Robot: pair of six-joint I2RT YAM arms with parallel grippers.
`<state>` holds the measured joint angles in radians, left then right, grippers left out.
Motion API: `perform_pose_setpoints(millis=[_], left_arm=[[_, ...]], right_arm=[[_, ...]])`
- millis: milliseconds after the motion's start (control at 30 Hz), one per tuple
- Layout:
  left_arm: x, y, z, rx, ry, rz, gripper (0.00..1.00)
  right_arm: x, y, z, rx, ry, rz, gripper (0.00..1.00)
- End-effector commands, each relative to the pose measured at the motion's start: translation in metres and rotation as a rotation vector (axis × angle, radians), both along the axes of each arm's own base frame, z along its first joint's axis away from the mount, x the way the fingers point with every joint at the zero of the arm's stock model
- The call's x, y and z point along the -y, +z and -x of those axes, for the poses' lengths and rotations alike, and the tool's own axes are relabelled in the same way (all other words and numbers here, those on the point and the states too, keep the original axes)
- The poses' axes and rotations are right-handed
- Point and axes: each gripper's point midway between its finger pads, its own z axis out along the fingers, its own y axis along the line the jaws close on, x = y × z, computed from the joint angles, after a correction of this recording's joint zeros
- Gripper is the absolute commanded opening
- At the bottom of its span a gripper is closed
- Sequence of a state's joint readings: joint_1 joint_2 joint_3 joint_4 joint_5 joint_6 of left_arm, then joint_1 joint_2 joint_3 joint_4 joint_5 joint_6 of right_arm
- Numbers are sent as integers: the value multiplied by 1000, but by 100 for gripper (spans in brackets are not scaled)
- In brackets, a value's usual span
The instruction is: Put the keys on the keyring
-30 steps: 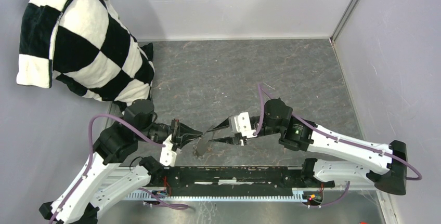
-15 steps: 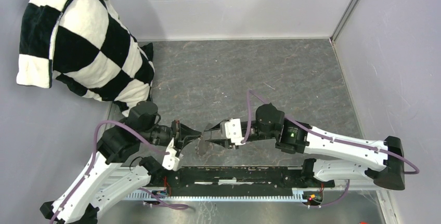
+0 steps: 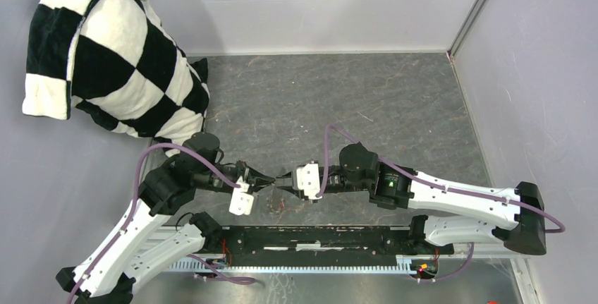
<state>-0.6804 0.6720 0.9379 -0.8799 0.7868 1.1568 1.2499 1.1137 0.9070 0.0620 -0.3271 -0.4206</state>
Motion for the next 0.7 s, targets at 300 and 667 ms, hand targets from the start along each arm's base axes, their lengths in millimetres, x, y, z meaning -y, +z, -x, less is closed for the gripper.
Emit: perform_pose_setpoints(millis=[300,667], left_arm=[[10,33,-4,-146,94,101,2],[11,33,-1,-181,96,102,2]], right_arm=[[-9,17,-8,7,-40,-29,31],[-7,36,-20,-33,-130,-115,11]])
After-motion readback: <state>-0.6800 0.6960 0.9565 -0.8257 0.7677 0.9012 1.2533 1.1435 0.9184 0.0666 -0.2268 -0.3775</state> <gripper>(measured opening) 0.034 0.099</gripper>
